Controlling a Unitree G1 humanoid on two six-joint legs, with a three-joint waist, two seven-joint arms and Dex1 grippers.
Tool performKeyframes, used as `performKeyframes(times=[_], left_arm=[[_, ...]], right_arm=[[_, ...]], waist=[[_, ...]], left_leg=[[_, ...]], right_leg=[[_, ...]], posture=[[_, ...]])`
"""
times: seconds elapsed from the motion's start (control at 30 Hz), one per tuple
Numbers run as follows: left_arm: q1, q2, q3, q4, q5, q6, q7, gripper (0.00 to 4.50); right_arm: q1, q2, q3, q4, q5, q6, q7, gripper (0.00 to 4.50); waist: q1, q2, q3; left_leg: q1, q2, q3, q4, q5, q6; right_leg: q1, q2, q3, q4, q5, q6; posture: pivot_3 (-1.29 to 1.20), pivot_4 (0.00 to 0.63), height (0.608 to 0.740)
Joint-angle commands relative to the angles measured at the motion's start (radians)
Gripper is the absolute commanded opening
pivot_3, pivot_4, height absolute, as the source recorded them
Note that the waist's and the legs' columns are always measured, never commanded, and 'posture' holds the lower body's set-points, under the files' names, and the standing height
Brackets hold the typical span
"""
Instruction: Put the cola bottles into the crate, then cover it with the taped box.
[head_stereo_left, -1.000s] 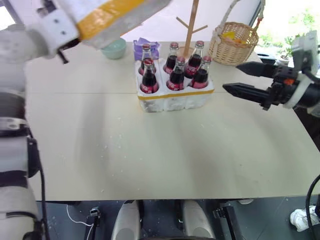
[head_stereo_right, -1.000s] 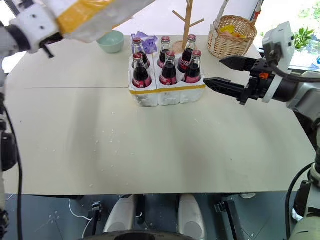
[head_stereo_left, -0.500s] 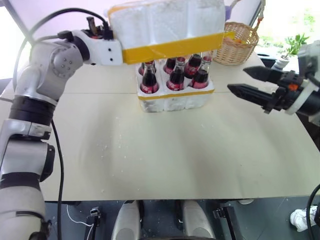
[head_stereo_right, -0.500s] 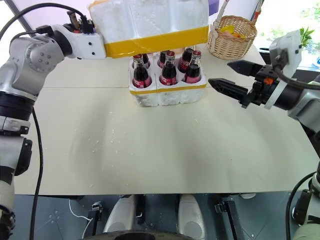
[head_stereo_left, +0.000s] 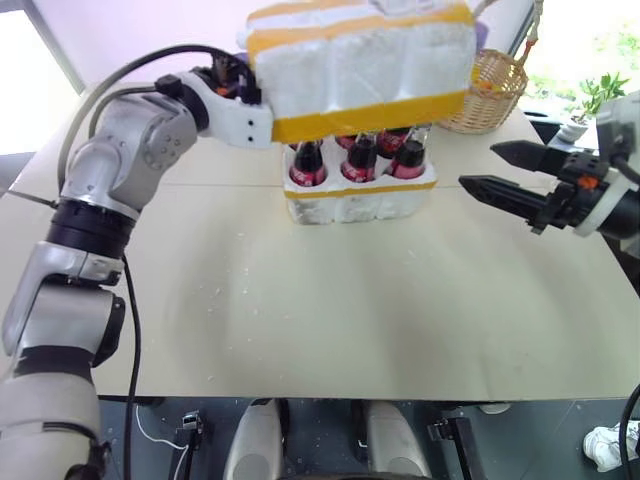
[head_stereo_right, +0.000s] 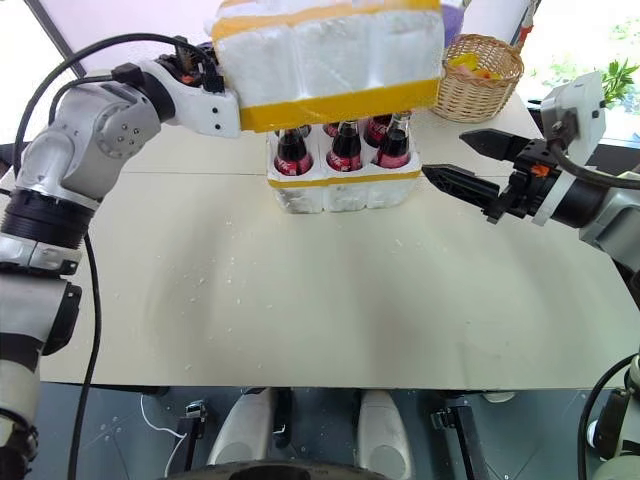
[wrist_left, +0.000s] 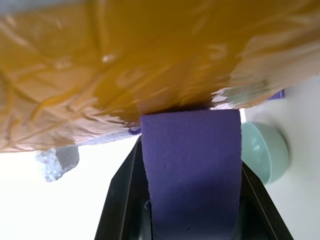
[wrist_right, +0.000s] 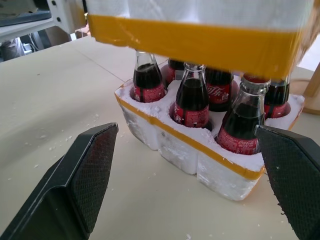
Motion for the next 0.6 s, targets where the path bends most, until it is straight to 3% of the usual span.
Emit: performKeyframes(times=[0.03,0.3,0.5,0.6], left_arm=[[0.016,0.007,0.003,-0.078,0.007,0.009,-0.034,1.1],[0.08,0.021,-0.02,-0.114,0.082,0.051,-0.068,1.1],[0.094,0.015,-0.034,-0.05,0.129,0.043,-0.005,1.1],[0.105,0.006,-0.035,-0.054,0.121,0.018,0.032,2.06]], right_arm=[[-0.005,-0.001,-0.04,-0.023,0.014,-0.022,-0.008,4.5],[-0.029,0.01,-0.027,0.002,0.014,-0.033,-0.019,4.5],[-0.025,0.017,-0.024,0.006,0.009,-0.036,-0.025,4.5],[-0.023,0.014,-0.026,0.006,0.008,-0.032,-0.025,4.5]], waist=[[-0.001,0.0,0.0],[-0.003,0.0,0.0],[-0.005,0.0,0.0],[-0.005,0.0,0.0]], left_leg=[[0.0,0.0,0.0,0.0,0.0,0.0],[0.0,0.0,0.0,0.0,0.0,0.0],[0.0,0.0,0.0,0.0,0.0,0.0],[0.0,0.0,0.0,0.0,0.0,0.0]], right_leg=[[0.0,0.0,0.0,0.0,0.0,0.0],[0.0,0.0,0.0,0.0,0.0,0.0],[0.0,0.0,0.0,0.0,0.0,0.0],[0.0,0.0,0.0,0.0,0.0,0.0]], posture=[[0.0,0.15,0.74],[0.0,0.15,0.74],[0.0,0.15,0.74],[0.0,0.15,0.74]])
